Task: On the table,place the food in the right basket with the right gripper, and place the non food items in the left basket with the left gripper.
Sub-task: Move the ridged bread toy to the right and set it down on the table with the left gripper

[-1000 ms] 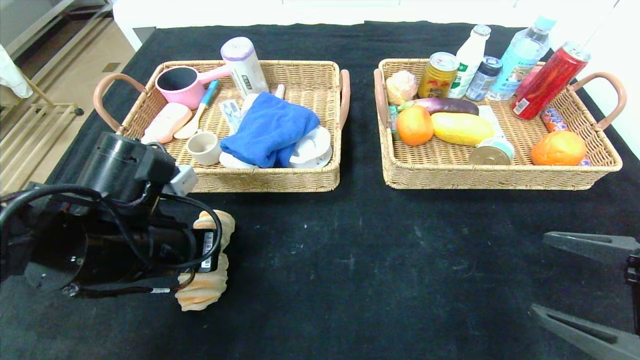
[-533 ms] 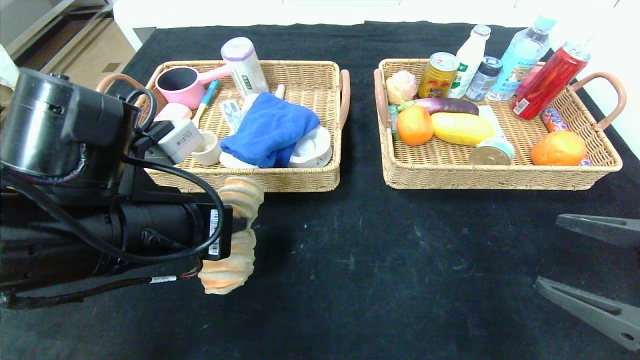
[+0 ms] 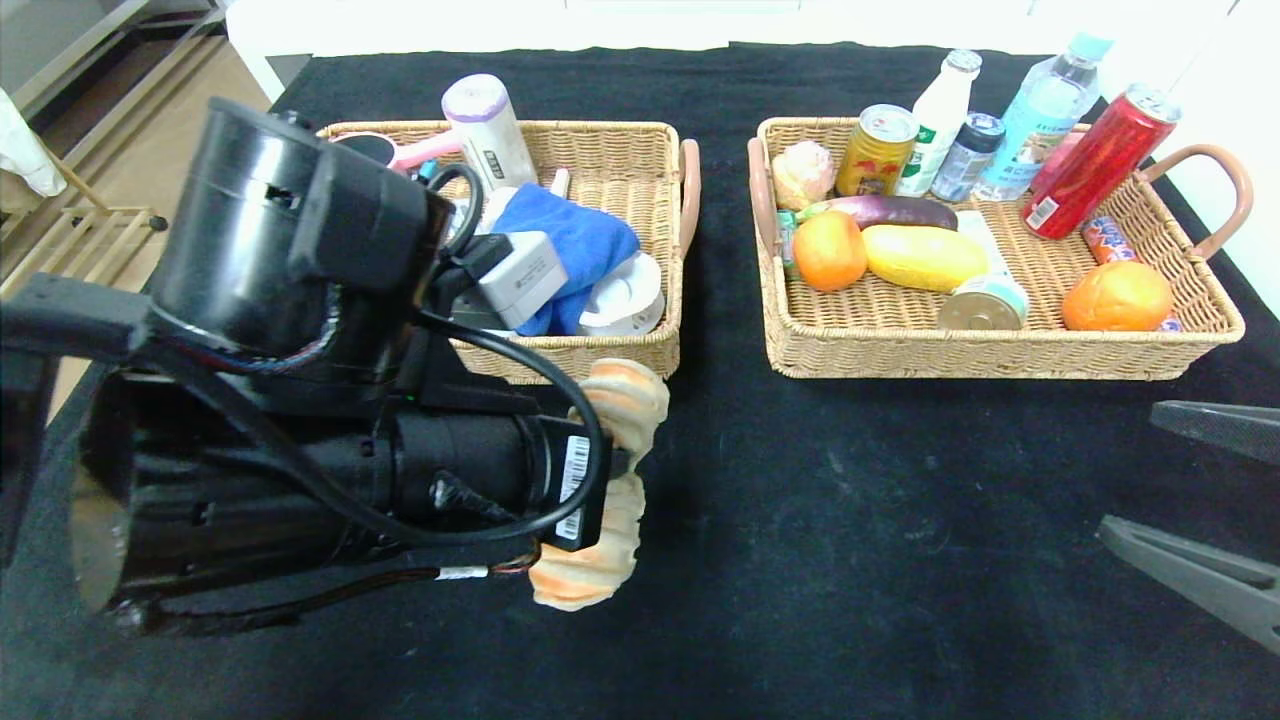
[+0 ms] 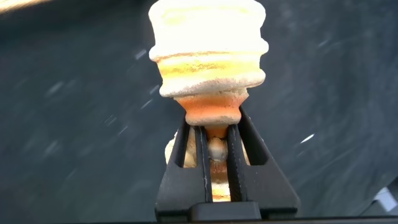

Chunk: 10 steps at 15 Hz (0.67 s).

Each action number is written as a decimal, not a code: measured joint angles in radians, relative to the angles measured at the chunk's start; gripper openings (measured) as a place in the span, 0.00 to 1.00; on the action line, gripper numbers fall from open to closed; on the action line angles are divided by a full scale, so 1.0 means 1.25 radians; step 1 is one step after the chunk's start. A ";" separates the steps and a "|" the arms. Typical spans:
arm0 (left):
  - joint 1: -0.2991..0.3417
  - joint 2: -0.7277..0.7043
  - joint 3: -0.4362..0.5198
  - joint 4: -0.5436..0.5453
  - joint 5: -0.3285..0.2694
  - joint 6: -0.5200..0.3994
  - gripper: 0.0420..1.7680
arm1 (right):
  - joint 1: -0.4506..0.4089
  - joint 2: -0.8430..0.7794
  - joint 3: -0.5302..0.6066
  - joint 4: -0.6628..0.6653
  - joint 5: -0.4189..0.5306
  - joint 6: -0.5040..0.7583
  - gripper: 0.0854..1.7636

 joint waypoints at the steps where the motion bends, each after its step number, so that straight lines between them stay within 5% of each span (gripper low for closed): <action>1: -0.013 0.024 -0.022 0.000 0.001 -0.001 0.13 | -0.001 -0.004 -0.002 0.000 0.000 0.000 0.97; 10: -0.110 0.292 -0.290 0.001 0.049 -0.073 0.12 | -0.024 -0.019 -0.011 -0.001 0.001 0.001 0.97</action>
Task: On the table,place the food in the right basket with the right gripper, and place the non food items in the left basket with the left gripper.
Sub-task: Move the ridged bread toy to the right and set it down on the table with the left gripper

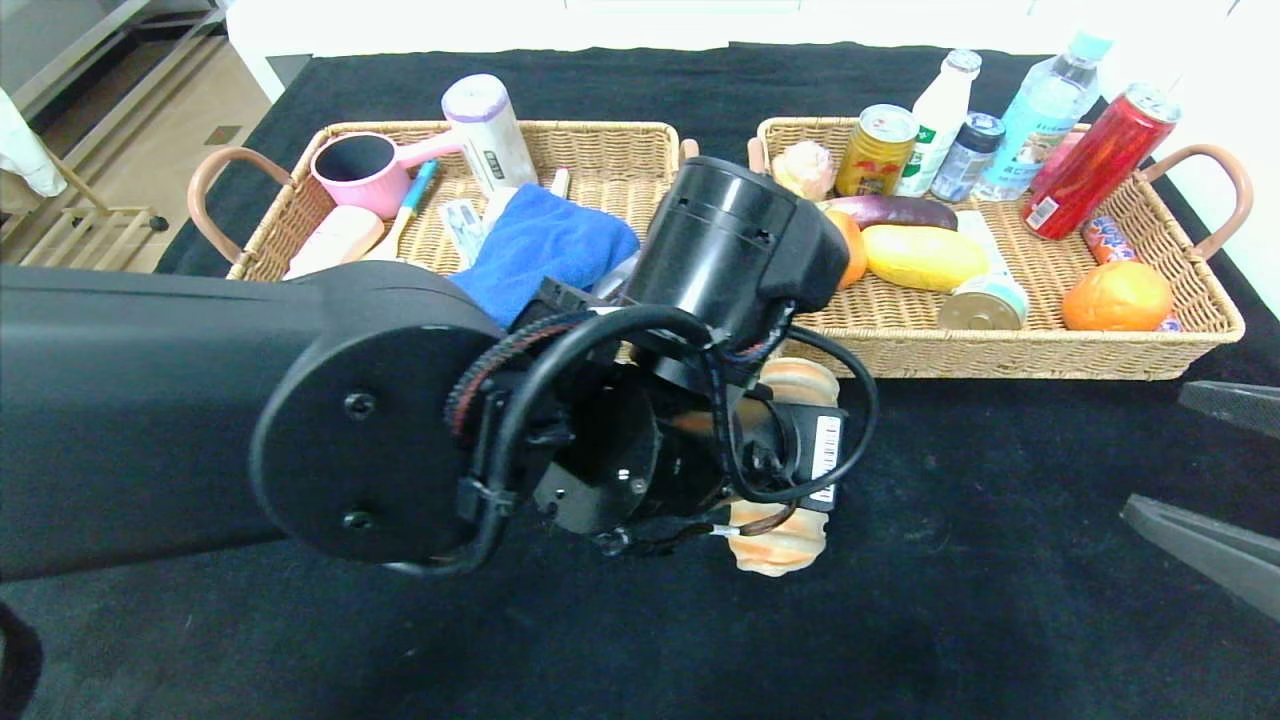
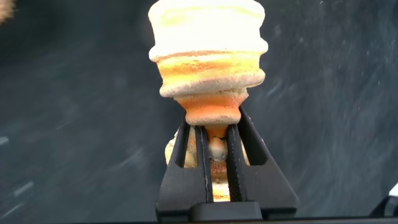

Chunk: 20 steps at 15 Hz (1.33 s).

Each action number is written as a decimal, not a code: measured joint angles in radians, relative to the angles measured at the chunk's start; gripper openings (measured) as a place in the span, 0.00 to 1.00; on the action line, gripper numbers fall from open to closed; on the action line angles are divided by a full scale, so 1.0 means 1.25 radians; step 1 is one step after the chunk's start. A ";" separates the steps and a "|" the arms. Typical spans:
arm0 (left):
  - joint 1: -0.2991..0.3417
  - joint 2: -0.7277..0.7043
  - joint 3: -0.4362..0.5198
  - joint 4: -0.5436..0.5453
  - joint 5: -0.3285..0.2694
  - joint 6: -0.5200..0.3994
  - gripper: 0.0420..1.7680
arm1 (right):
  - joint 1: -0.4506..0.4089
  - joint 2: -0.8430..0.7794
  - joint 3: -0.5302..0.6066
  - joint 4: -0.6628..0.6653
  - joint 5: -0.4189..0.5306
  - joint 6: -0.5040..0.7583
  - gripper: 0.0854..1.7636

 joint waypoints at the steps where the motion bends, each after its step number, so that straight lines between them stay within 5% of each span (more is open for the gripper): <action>1: -0.005 0.024 -0.021 0.000 0.004 -0.006 0.12 | -0.001 -0.001 -0.001 0.000 -0.001 0.000 0.97; 6: -0.029 0.115 -0.086 0.000 0.042 -0.041 0.12 | -0.002 -0.001 -0.003 0.000 0.000 0.000 0.97; 15: -0.045 0.159 -0.092 0.000 0.074 -0.042 0.12 | -0.001 0.005 0.003 0.002 0.001 -0.001 0.97; 20: -0.046 0.159 -0.086 0.001 0.080 -0.042 0.50 | 0.001 0.005 0.007 0.003 -0.001 -0.002 0.97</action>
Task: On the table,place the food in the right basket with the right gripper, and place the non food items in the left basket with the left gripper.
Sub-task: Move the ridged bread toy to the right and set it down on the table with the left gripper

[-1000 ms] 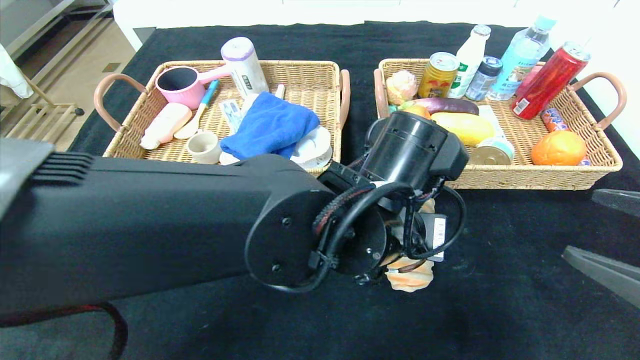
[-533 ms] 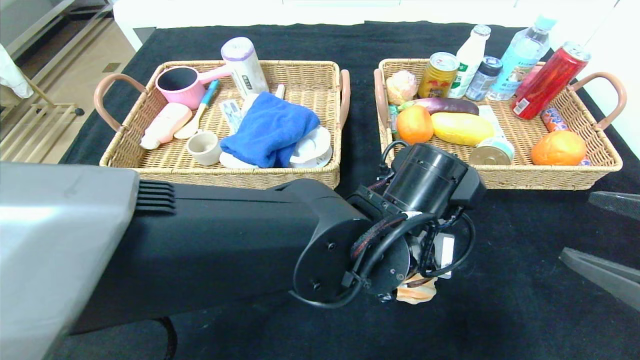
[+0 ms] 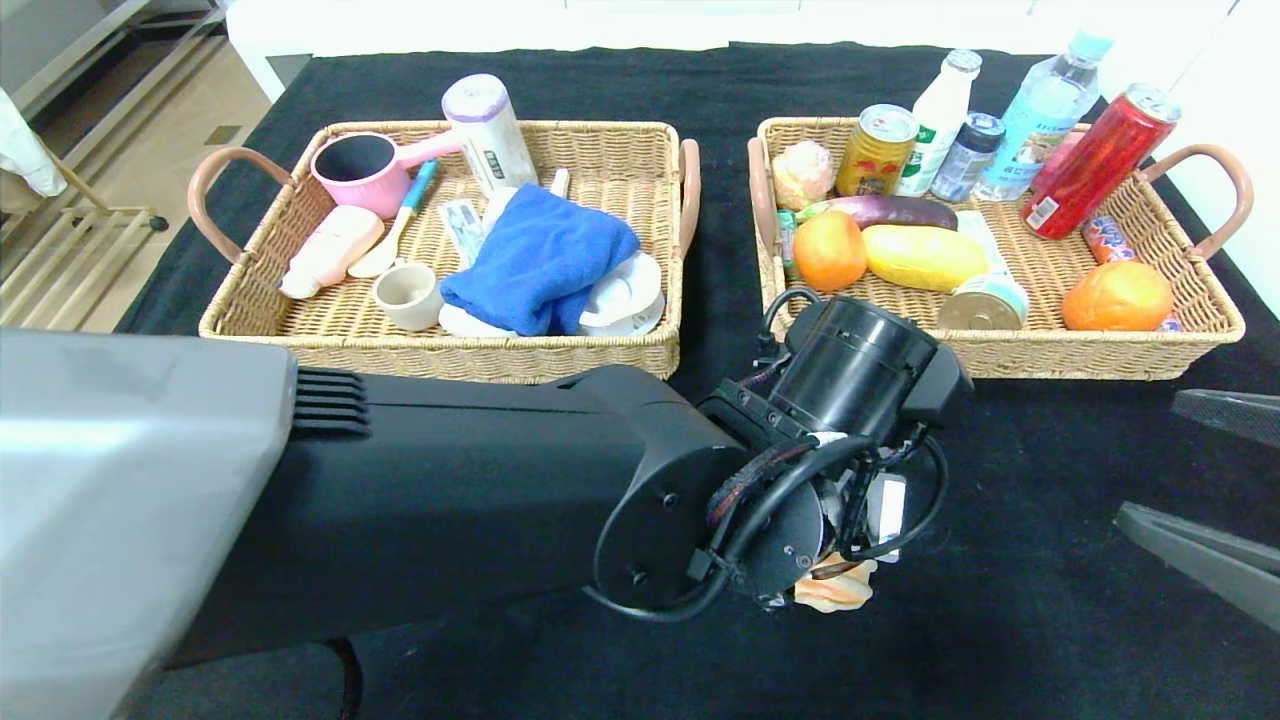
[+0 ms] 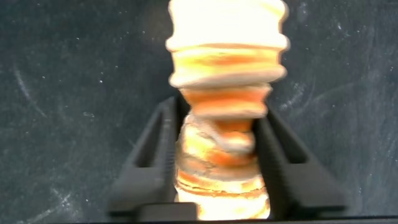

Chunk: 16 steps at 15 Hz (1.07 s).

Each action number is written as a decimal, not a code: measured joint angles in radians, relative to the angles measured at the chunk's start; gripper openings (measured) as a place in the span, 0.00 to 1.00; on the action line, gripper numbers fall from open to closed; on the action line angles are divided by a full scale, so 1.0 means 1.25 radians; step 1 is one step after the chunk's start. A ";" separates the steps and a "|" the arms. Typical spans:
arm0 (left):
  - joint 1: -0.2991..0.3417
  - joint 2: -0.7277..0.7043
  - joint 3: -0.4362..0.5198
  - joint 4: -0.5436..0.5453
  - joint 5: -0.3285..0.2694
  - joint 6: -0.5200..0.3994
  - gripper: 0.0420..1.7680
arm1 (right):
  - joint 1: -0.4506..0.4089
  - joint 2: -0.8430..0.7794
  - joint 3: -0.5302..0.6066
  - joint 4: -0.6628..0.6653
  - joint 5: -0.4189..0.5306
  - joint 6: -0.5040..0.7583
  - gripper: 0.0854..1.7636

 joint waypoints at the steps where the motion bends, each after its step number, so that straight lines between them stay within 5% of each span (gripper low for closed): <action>1: -0.001 -0.003 0.002 0.000 0.006 0.000 0.55 | 0.002 -0.001 0.001 0.000 0.000 0.000 0.97; 7: -0.009 -0.030 0.023 0.000 0.014 0.000 0.78 | 0.008 -0.009 0.006 0.000 0.001 -0.002 0.97; 16: -0.010 -0.103 0.070 0.000 0.017 0.005 0.91 | 0.007 -0.008 0.000 0.021 0.001 0.001 0.97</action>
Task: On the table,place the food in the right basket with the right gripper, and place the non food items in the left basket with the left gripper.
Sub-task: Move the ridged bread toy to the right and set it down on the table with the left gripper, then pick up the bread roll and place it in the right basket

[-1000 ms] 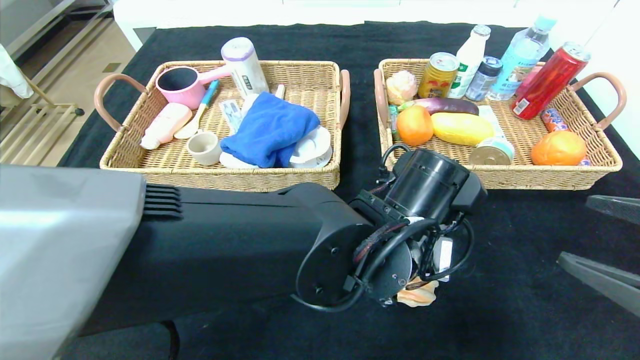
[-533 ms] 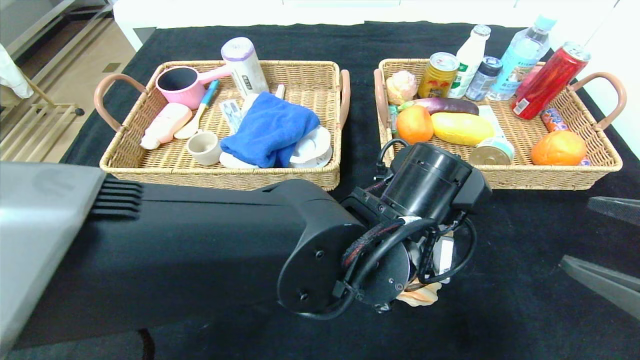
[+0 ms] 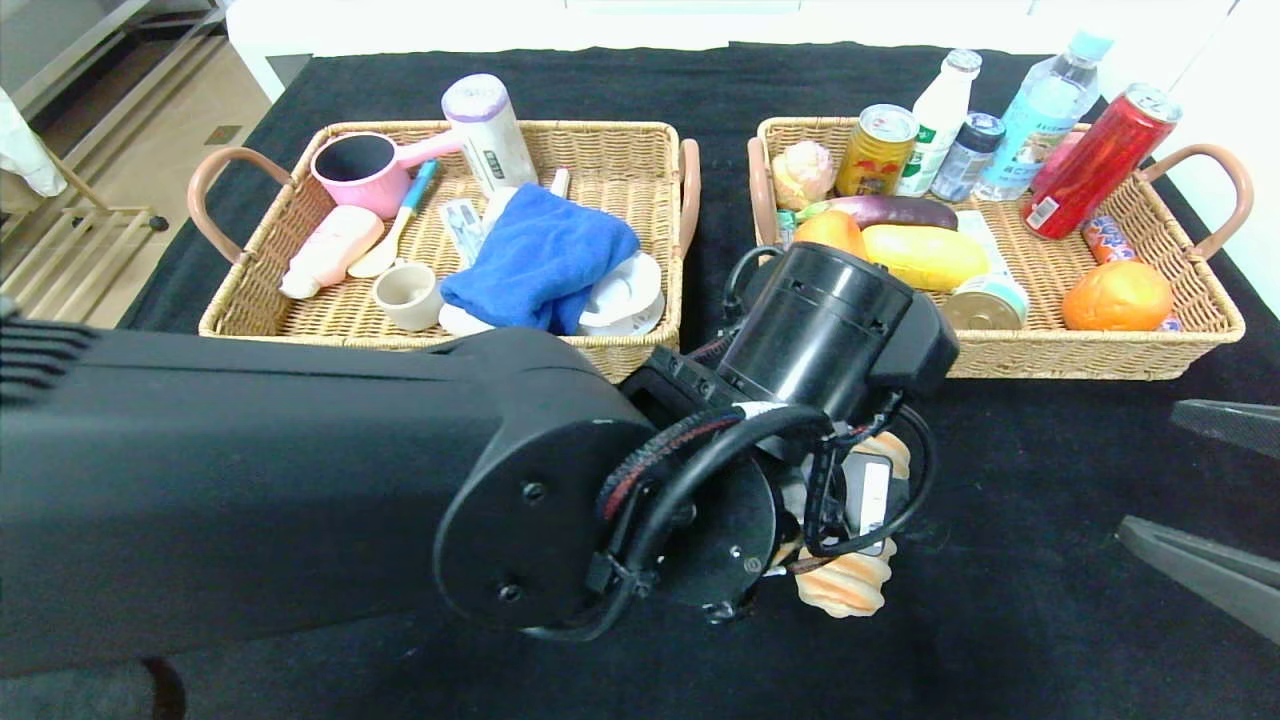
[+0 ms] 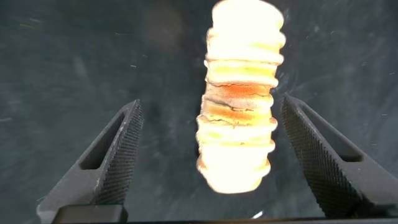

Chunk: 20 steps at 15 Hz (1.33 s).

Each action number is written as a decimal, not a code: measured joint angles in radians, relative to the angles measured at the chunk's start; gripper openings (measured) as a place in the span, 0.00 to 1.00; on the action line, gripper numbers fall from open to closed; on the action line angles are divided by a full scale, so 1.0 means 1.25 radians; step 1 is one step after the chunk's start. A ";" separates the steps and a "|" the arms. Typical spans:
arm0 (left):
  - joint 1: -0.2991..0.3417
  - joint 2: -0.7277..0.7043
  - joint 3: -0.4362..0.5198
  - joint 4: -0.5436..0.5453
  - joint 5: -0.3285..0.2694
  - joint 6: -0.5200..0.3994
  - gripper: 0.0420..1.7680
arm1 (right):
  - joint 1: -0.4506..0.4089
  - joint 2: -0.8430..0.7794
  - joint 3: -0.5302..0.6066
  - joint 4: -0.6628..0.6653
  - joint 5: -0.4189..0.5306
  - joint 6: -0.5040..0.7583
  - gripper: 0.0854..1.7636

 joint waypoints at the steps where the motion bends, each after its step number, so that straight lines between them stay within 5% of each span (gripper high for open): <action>1: 0.000 -0.017 0.008 0.000 0.000 0.002 0.91 | 0.000 0.003 -0.002 0.001 0.000 0.000 0.97; 7: 0.013 -0.163 0.178 -0.045 -0.007 0.034 0.94 | 0.004 0.017 -0.001 0.024 0.000 0.000 0.97; 11: 0.055 -0.249 0.435 -0.337 -0.037 0.169 0.95 | 0.033 0.025 -0.056 0.147 -0.069 0.012 0.97; 15: 0.112 -0.321 0.677 -0.656 -0.182 0.316 0.96 | 0.112 0.021 -0.111 0.214 -0.196 0.105 0.97; 17: 0.151 -0.371 0.751 -0.688 -0.292 0.346 0.96 | 0.178 0.031 -0.144 0.248 -0.283 0.169 0.97; 20: 0.228 -0.440 0.831 -0.697 -0.368 0.387 0.96 | 0.271 0.082 -0.192 0.285 -0.410 0.274 0.97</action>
